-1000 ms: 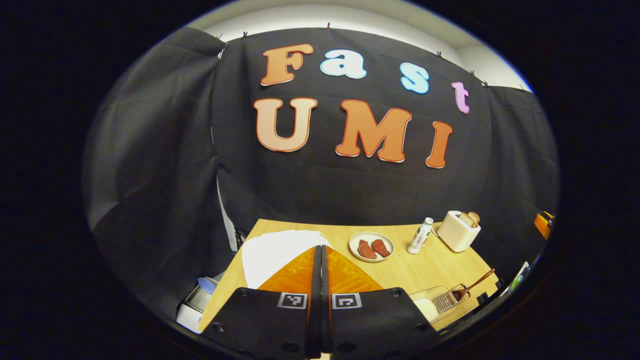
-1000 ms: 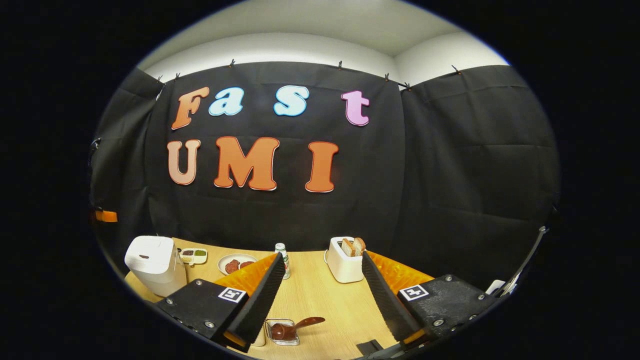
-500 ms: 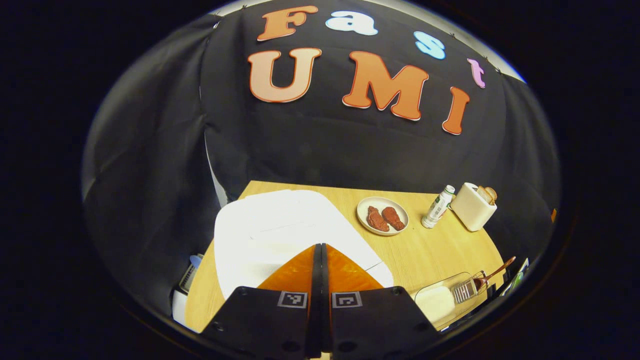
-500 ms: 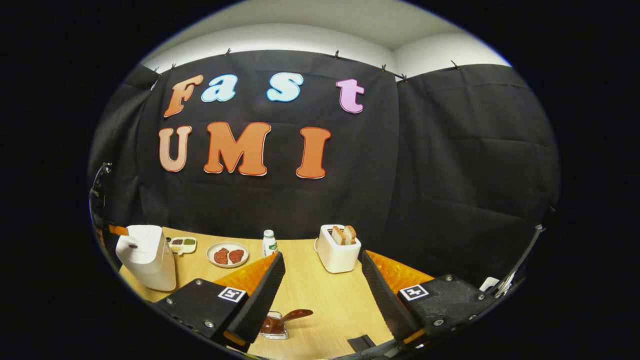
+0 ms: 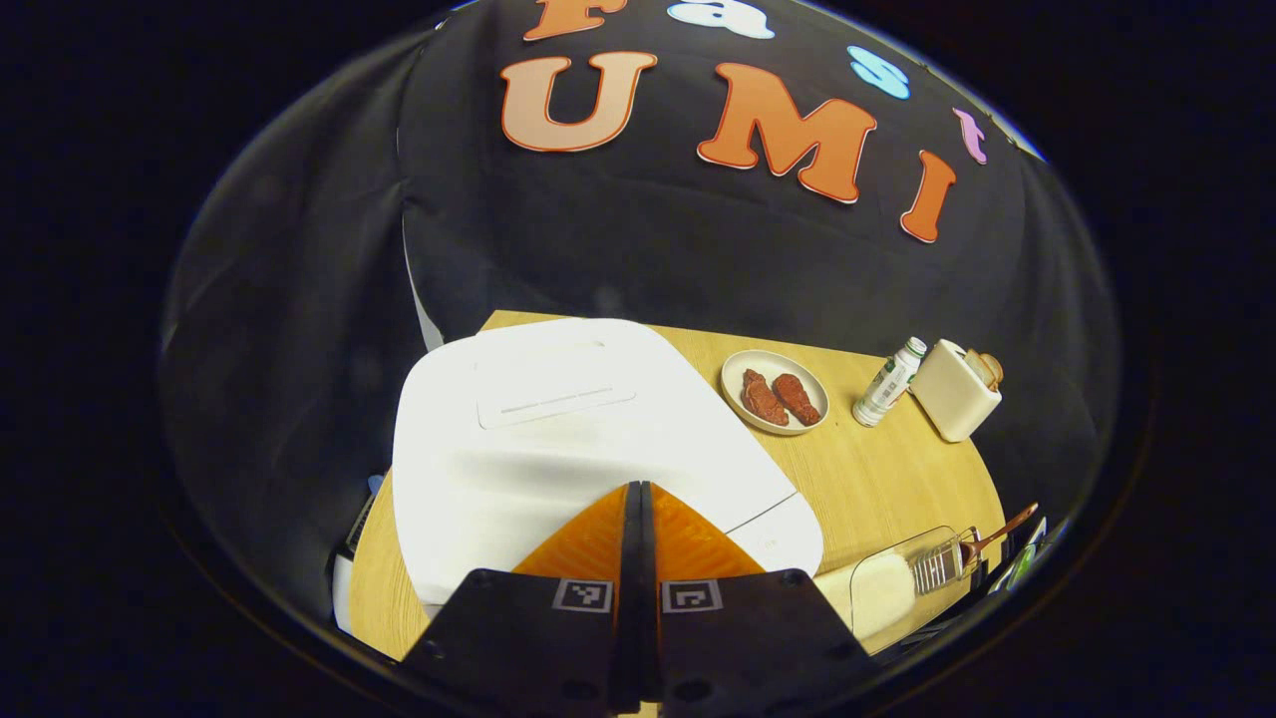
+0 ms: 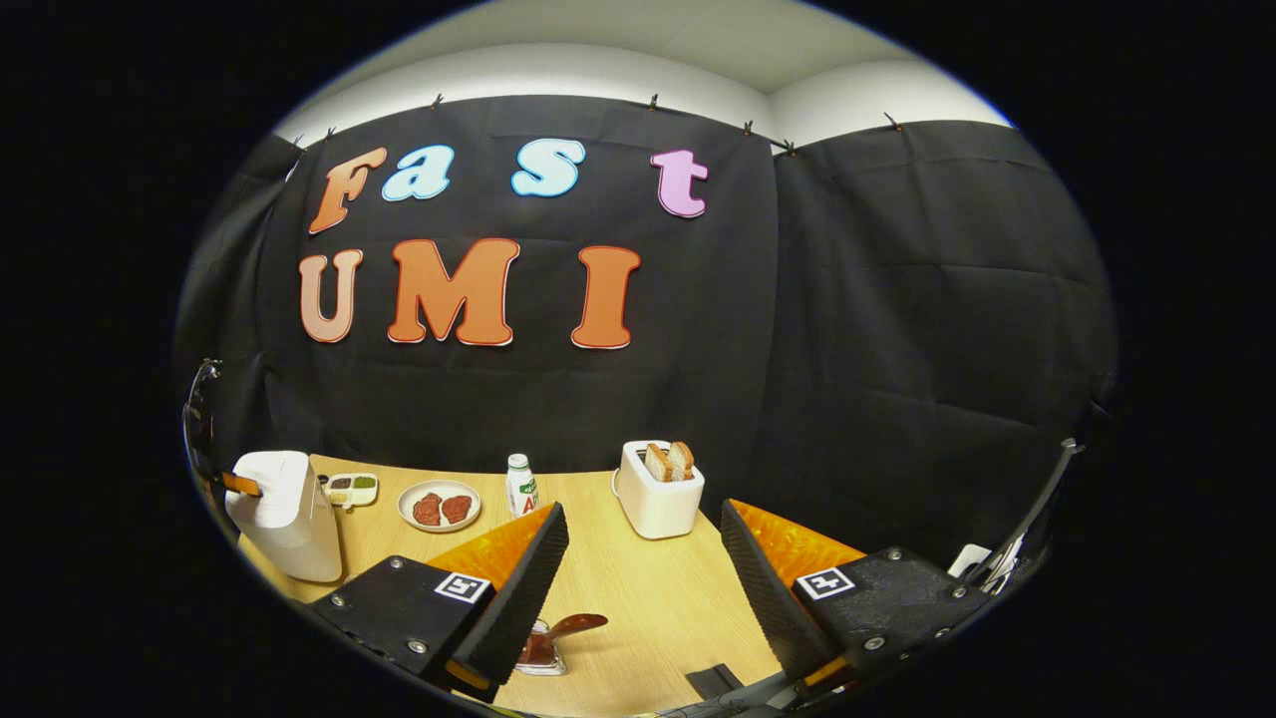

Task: Close the left gripper, press the button to open the rice cooker; take a wooden spoon from the chopstick holder with the right hand, scoop a spoonful of rice and pour it into the rice cooker, then put the wooden spoon back into the chopstick holder.

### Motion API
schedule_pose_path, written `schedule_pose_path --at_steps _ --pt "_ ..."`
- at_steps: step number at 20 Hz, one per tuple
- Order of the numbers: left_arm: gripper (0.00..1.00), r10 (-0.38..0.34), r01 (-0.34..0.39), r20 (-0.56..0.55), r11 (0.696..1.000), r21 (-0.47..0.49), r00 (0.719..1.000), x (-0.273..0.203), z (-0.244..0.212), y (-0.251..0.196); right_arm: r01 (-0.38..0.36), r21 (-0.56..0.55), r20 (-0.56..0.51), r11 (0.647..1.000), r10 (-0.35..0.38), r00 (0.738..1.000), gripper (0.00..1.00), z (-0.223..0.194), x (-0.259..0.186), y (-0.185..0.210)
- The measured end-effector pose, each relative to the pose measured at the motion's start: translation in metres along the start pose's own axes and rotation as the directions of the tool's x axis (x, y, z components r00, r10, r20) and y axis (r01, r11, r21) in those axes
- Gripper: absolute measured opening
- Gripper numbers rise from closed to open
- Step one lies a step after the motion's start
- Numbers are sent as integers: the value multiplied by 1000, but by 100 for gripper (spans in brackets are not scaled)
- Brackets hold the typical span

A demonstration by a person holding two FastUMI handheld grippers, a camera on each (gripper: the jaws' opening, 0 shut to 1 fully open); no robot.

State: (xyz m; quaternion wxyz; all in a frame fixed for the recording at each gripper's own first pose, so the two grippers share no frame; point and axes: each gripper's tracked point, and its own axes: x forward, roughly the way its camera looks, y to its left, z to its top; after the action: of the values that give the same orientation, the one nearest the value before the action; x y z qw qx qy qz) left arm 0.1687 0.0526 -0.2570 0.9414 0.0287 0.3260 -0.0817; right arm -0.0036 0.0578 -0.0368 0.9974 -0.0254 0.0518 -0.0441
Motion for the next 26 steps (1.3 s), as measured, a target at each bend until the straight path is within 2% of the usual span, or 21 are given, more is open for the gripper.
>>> schedule_pose_path --at_steps 1,2,5,9,11,14,18,22,26 --pt "5 -3 3 -23 1000 -10 1000 4 -6 0 -4 4 -1 1000 4 1000 96 -1 1 2" --pt "5 -9 9 10 1000 -18 1000 1 -3 1 -8 7 -2 1000 8 1000 96 -2 1 4" --pt "5 -3 4 19 1000 -14 1000 -5 1 0 -20 4 -6 1000 20 1000 96 -4 2 8" --pt "4 10 -15 150 1000 28 989 -48 53 -5 -20 12 9 1000 20 1000 96 2 0 5" --pt "4 5 -7 241 1000 8 970 -77 88 -13 -24 20 14 1000 23 1000 96 2 1 4" --pt "4 5 -8 348 1000 8 937 -135 116 -11 -33 29 26 999 32 999 96 6 -1 6" --pt "4 5 -4 445 1000 -3 895 -193 130 -16 -53 52 42 997 51 998 96 7 -3 12" --pt "5 60 -68 513 998 -4 856 -234 134 -4 -67 54 45 996 64 997 96 3 -10 16" --pt "5 118 -119 545 992 -34 830 -258 130 10 -77 58 60 995 74 995 96 1 -19 20"
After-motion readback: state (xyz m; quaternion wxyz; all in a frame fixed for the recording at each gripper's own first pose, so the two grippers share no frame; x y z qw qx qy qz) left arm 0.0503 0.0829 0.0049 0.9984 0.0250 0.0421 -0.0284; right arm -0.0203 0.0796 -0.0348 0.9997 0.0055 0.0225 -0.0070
